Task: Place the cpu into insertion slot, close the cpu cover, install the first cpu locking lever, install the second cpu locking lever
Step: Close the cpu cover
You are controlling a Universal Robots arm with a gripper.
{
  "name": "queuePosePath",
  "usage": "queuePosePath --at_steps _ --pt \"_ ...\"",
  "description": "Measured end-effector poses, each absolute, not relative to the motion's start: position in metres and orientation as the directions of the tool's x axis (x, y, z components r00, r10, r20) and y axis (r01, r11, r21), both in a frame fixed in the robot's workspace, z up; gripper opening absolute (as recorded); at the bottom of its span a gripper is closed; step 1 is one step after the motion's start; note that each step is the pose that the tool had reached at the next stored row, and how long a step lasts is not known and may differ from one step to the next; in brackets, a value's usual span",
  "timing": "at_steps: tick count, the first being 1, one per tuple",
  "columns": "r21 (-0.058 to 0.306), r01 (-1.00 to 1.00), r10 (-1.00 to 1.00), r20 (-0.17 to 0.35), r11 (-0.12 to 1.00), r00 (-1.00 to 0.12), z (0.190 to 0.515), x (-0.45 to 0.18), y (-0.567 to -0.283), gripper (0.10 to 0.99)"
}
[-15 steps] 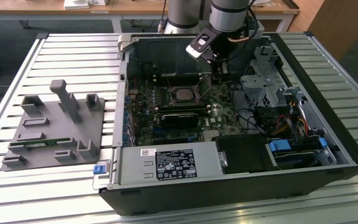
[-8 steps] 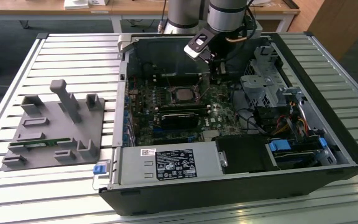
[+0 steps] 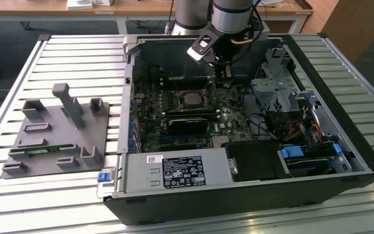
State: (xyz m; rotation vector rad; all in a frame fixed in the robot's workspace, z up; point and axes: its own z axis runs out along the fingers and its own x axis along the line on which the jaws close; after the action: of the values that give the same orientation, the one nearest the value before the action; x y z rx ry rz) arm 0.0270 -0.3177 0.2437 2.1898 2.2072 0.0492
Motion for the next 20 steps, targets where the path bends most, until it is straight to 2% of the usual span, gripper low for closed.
queuePosePath --at_steps 20 --pt "0.045 0.999 1.000 0.000 0.008 -0.008 0.242 0.008 -0.318 0.106"
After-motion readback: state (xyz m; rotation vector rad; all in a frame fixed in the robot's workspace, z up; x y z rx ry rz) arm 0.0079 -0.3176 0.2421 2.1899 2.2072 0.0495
